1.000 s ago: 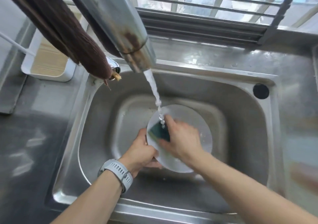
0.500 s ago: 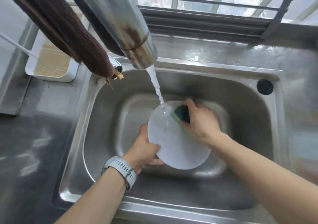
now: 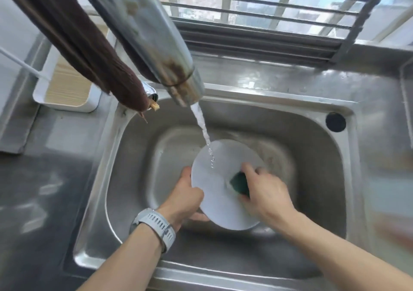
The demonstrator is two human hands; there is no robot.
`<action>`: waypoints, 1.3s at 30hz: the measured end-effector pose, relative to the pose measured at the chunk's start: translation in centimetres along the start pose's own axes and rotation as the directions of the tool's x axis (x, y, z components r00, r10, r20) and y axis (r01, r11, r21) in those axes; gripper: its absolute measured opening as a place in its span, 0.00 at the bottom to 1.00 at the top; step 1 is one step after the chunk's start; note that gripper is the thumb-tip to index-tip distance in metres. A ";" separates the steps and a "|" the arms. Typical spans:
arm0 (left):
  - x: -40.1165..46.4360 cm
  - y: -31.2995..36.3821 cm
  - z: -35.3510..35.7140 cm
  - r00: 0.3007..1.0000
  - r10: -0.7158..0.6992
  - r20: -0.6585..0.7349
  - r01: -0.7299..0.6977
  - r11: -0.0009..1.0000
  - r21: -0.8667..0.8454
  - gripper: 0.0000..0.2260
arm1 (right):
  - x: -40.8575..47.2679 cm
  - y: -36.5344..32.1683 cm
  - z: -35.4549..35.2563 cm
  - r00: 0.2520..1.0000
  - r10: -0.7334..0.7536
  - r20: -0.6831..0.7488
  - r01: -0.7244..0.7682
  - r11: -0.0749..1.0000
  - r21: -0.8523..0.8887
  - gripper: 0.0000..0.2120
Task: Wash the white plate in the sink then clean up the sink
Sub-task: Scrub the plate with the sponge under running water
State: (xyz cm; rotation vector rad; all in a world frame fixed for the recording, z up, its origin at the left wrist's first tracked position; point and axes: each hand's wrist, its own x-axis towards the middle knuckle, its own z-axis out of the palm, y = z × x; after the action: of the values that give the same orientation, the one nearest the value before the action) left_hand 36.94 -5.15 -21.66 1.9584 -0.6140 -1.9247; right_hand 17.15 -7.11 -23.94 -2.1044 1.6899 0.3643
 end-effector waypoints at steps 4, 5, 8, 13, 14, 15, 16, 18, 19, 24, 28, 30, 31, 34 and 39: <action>-0.3 -0.2 0.5 1.000 -0.008 0.026 0.009 0.999 -0.032 0.31 | 2.6 -5.1 -1.5 0.986 -0.166 -0.011 0.164 0.963 0.214 0.24; -0.1 -0.3 0.4 1.000 -0.010 0.015 0.011 0.999 -0.038 0.32 | 4.4 -5.4 -1.2 0.983 -0.180 -0.034 0.183 0.955 0.234 0.23; 0.1 -0.4 0.0 1.000 -0.007 -0.019 0.006 0.998 -0.056 0.29 | 7.4 -1.8 -1.4 0.996 -0.036 -0.081 0.052 0.979 0.196 0.25; -0.4 0.6 0.7 0.997 -0.010 -0.081 0.005 0.999 -0.053 0.09 | -1.3 -0.7 0.0 0.998 -0.063 0.011 0.062 0.995 0.077 0.25; -0.6 0.8 0.8 0.996 -0.034 -0.088 0.028 0.997 -0.067 0.09 | -1.4 -2.0 -0.3 0.992 -0.127 0.009 0.124 0.981 0.147 0.24; -0.6 0.9 1.0 0.994 -0.053 -0.096 0.045 0.995 -0.085 0.10 | -0.4 -3.5 -0.5 0.986 -0.168 -0.013 0.167 0.965 0.205 0.24; -0.6 0.9 0.9 0.992 -0.065 -0.111 0.053 0.993 -0.106 0.12 | 1.2 -4.7 -0.4 0.983 -0.181 -0.031 0.183 0.955 0.234 0.23; -0.8 1.0 0.5 0.989 -0.066 -0.136 0.049 0.991 -0.125 0.12 | 5.3 -4.9 0.0 0.982 -0.162 -0.094 0.179 0.958 0.226 0.24; -0.8 1.0 0.2 0.989 -0.058 -0.135 0.043 0.993 -0.108 0.11 | 6.8 -3.9 -0.2 0.986 -0.109 -0.125 0.132 0.972 0.196 0.25; -1.0 1.2 0.1 1.000 -0.014 -0.023 0.013 0.999 -0.041 0.24 | 1.1 1.1 -0.4 0.997 0.067 -0.027 -0.066 0.998 0.012 0.28; -1.7 1.2 0.8 0.998 0.000 0.062 0.002 0.999 -0.039 0.29 | 0.6 -3.3 -1.2 0.989 -0.149 -0.009 0.146 0.956 0.254 0.24; -1.3 0.8 0.5 0.999 -0.023 0.044 0.025 0.998 -0.057 0.32 | 4.2 -4.5 -1.0 0.975 -0.211 -0.071 0.223 0.937 0.267 0.23; -1.1 0.6 0.4 0.999 -0.046 0.028 0.048 0.996 -0.078 0.32 | 6.0 -3.9 -1.1 0.977 -0.188 -0.095 0.207 0.946 0.250 0.23; -0.8 0.6 0.2 0.998 -0.058 -0.012 0.057 0.991 -0.120 0.24 | 6.3 0.7 -1.1 0.993 0.020 -0.118 0.001 0.985 0.170 0.25; -0.9 1.3 1.0 0.992 -0.096 -0.077 0.086 0.988 -0.127 0.15 | -2.4 -1.9 -0.7 0.990 -0.128 0.054 0.115 0.974 0.194 0.23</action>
State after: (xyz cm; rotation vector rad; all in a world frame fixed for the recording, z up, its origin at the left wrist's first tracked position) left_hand 35.85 -5.72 -20.27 2.0081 -0.3798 -1.8750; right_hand 18.45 -5.07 -21.96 -2.0199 1.4876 0.2221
